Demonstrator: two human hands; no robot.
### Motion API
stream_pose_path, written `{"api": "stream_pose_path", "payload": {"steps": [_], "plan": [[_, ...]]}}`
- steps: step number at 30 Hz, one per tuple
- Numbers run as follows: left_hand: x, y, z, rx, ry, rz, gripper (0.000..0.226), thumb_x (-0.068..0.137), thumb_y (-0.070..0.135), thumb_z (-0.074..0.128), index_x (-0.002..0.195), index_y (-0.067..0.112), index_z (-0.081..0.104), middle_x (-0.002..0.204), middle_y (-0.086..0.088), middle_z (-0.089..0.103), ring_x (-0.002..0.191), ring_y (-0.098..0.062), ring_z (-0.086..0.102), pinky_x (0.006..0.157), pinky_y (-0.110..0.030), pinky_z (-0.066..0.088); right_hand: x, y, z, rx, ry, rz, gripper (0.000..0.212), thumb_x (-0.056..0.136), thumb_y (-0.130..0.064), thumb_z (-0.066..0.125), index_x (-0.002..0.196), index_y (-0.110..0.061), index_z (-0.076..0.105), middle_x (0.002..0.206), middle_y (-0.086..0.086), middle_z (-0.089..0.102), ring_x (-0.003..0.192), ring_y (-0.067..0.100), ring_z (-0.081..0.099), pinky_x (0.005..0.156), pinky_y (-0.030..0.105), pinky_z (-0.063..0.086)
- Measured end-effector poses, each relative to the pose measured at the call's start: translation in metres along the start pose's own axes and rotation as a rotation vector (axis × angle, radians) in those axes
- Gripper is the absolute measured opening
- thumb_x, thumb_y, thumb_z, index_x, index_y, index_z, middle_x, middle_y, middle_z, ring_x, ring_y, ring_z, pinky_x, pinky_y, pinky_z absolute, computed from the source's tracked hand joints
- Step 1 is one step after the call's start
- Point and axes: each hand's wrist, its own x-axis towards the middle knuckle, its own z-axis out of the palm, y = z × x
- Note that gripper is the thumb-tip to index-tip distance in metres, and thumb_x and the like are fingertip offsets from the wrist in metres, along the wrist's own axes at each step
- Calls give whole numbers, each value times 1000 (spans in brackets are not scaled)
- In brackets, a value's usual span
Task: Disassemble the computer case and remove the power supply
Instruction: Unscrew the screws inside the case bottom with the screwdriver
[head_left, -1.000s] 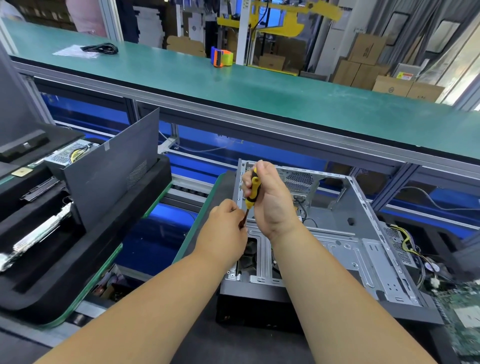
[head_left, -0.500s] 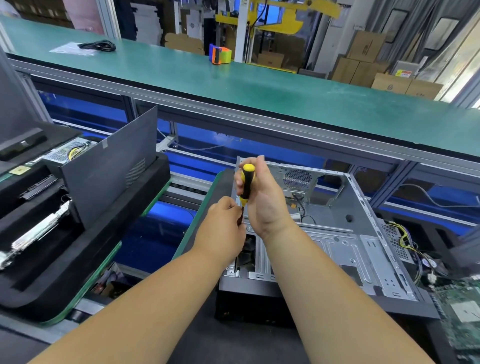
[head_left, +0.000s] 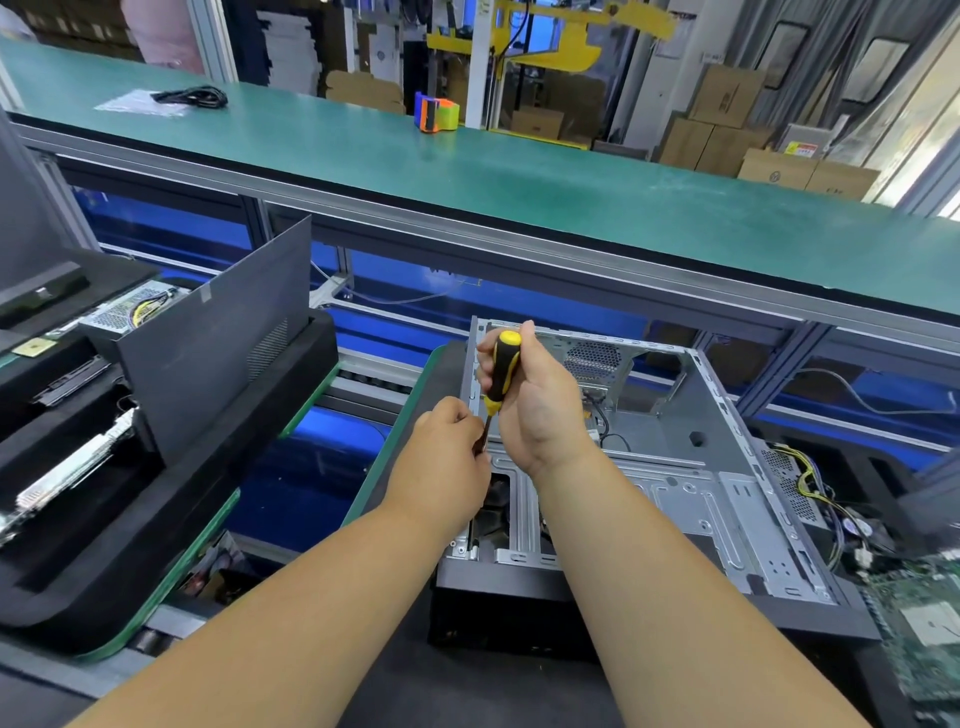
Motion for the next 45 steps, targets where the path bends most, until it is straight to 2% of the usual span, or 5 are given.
{"api": "stream_pose_path", "payload": {"steps": [4, 20, 29, 34, 45], "plan": [[0, 1, -2, 0, 1, 4, 9, 88, 22, 63, 94, 15, 63, 104, 10, 43, 99, -11, 44, 76, -31, 53, -4, -2, 0, 66, -64, -26, 44, 94, -55, 47, 86, -12, 55, 66, 0, 44, 60, 13, 38, 62, 24, 35], [0, 0, 0, -10, -8, -9, 14, 89, 26, 64, 101, 19, 64, 103, 13, 41, 100, -9, 43, 79, -30, 54, 1, -13, -7, 57, 8, 65, 28, 100, -25, 52, 83, -8, 66, 77, 6, 68, 70, 17, 62, 74, 30, 52], [0, 0, -1, -8, -15, -8, 9, 89, 24, 62, 94, 16, 62, 103, 11, 42, 99, -12, 43, 75, -31, 53, 1, -3, -4, 39, -50, -9, 45, 106, -34, 35, 79, -10, 63, 67, 1, 54, 61, 11, 45, 58, 21, 38], [2, 0, -1, 29, -20, -41, 13, 88, 19, 57, 78, 17, 48, 101, 8, 43, 94, -16, 43, 63, -29, 45, -3, 2, 12, -108, -145, -20, 22, 93, -38, 50, 82, -19, 47, 64, -2, 49, 54, 10, 39, 52, 25, 28], [-1, -1, 0, -25, -5, -10, 11, 89, 25, 63, 95, 17, 65, 103, 11, 43, 98, -12, 45, 76, -32, 53, 6, -11, -5, -47, -4, 17, 28, 102, -29, 50, 82, -13, 61, 73, 0, 62, 67, 16, 55, 69, 28, 49]]}}
